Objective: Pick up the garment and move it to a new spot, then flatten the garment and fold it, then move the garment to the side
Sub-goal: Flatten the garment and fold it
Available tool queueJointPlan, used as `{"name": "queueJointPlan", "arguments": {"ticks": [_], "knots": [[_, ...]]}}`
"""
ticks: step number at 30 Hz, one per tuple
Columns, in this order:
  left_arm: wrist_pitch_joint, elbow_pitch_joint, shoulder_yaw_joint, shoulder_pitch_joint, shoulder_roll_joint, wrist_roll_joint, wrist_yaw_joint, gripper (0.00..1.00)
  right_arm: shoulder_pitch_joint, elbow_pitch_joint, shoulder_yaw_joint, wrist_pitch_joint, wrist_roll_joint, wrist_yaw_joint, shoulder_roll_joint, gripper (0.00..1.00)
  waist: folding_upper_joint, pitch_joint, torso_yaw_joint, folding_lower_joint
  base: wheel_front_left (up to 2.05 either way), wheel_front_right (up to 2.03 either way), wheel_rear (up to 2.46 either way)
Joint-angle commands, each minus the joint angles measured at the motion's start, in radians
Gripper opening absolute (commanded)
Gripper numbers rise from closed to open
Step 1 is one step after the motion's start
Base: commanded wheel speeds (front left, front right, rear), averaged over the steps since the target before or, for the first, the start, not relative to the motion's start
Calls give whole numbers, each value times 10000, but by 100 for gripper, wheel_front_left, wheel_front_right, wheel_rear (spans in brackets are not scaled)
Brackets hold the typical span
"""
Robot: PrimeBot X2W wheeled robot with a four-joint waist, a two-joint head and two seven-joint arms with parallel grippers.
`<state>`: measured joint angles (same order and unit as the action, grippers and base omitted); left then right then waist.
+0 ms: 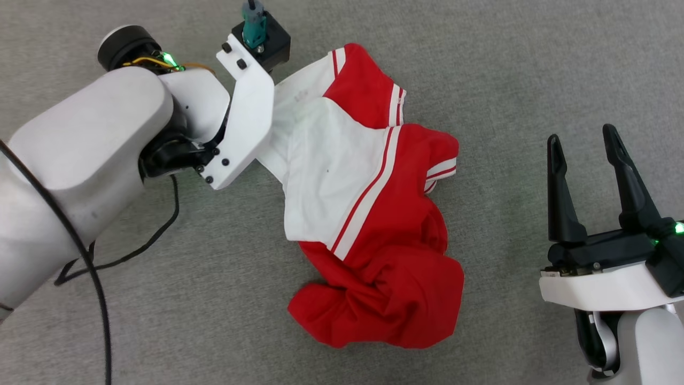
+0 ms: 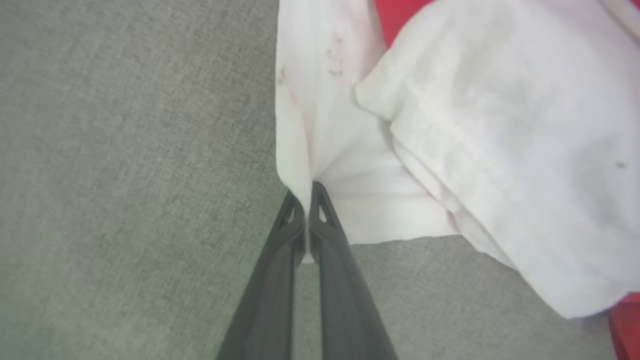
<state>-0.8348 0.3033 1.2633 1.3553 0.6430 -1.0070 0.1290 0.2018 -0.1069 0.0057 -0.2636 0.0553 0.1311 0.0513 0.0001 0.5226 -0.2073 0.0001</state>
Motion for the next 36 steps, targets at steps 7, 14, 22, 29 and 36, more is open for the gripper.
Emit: {"name": "queueJointPlan", "arguments": {"ticks": [7,14,22,29,36], "knots": [[745,82,118,-351,1024,-275,-5,0,-272,70,51,-18,-263,-7,-20,100,-1,-959,825,-1,0,0,0],[1361,922,110,-1601,2329,-784,-101,0,-445,142,47,-18,-372,-7,-20,100,-1,-1193,1036,-1,0,0,0],[2314,1666,71,-2663,2521,-949,-452,86,-682,246,41,-18,-471,-7,-22,100,-1,-1467,1208,-1,0,0,0],[3091,1304,-190,-1839,2197,-410,-425,100,-833,321,60,-18,-567,-7,-20,100,-1,-1928,1394,-1,0,0,0],[2676,119,-489,-1185,1997,-846,-258,100,-974,316,108,-18,-567,-7,-20,100,-1,-2152,1447,-1,0,0,0]]}}
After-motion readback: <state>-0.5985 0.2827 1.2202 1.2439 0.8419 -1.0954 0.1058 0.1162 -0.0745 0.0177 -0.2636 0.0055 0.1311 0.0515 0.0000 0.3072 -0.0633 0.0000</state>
